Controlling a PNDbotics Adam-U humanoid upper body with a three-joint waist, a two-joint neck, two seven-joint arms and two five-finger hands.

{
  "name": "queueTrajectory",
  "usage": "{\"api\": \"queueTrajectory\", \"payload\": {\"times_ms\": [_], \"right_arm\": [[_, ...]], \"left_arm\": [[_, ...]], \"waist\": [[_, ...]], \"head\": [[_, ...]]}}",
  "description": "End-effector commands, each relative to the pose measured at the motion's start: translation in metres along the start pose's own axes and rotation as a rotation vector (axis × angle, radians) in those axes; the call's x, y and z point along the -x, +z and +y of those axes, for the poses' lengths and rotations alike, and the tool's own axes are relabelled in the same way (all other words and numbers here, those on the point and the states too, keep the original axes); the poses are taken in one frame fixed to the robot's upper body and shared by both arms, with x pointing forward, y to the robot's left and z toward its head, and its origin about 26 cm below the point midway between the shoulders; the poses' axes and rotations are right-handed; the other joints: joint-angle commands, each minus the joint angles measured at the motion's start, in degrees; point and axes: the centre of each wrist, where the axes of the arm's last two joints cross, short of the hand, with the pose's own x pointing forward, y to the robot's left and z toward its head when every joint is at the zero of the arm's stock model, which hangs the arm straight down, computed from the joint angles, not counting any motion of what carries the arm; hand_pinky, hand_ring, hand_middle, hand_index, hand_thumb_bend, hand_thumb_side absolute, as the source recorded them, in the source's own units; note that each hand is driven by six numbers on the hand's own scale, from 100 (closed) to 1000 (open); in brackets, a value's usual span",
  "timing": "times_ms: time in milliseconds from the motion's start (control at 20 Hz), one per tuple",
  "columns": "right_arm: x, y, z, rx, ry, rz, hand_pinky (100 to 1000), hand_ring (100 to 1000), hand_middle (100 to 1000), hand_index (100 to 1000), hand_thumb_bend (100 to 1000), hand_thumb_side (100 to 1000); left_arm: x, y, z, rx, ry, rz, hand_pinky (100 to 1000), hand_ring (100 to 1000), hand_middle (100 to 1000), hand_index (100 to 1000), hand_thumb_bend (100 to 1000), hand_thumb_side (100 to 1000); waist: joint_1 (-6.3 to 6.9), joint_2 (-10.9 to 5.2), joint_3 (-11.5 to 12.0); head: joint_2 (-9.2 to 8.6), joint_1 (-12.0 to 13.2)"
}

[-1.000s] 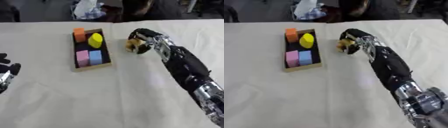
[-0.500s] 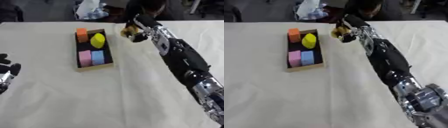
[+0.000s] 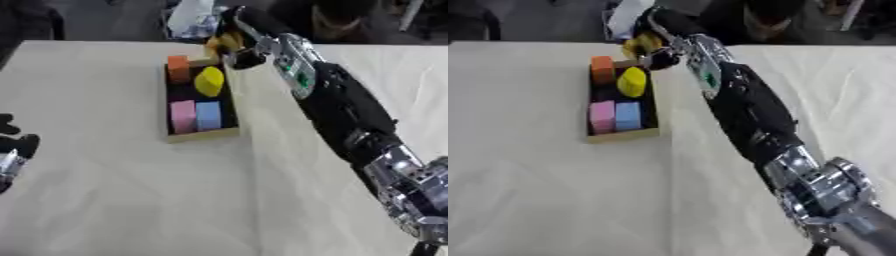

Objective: Pick up objects on the table and place them in the box.

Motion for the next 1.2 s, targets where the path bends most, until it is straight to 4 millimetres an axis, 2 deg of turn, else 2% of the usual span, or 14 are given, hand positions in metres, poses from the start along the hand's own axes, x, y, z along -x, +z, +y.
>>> {"api": "queueTrajectory", "payload": {"times_ms": [50, 300, 600, 850, 1000, 1200], "right_arm": [[-0.014, -0.010, -0.007, 0.018, 0.017, -0.035, 765, 719, 490, 601, 100, 100], [-0.018, -0.009, 0.026, -0.056, 0.019, -0.007, 768, 730, 522, 649, 100, 100], [-0.014, -0.006, 0.040, -0.044, 0.033, 0.033, 769, 740, 572, 747, 100, 109], [-0.013, -0.005, 0.042, -0.028, 0.048, 0.048, 776, 758, 640, 826, 114, 215], [-0.012, -0.004, 0.044, -0.027, 0.053, 0.061, 788, 789, 741, 880, 159, 294], [-0.011, -0.003, 0.045, -0.020, 0.047, 0.070, 828, 854, 884, 961, 264, 431]], "left_arm": [[-0.006, -0.003, 0.001, 0.008, 0.002, -0.026, 636, 556, 577, 735, 567, 413], [-0.006, -0.004, 0.000, 0.012, 0.006, -0.031, 635, 555, 576, 735, 569, 413], [-0.006, -0.004, 0.000, 0.012, 0.008, -0.029, 635, 555, 576, 735, 566, 413], [-0.006, -0.004, 0.000, 0.013, 0.008, -0.031, 636, 555, 576, 735, 566, 413], [-0.006, -0.004, 0.000, 0.011, 0.008, -0.029, 636, 555, 575, 736, 566, 414], [-0.006, -0.004, 0.000, 0.011, 0.009, -0.029, 635, 555, 575, 736, 565, 414]], "waist": [[0.13, 0.14, 0.5], [0.19, 0.44, 1.3], [0.25, 0.60, 1.6], [0.31, 0.59, 1.5], [0.35, 0.59, 1.5], [0.36, 0.58, 1.4]], "head": [[-0.64, -0.6], [-0.80, -1.1], [-0.85, -1.0], [-0.89, -1.1], [-0.88, -1.1], [-0.86, -1.1]]}}
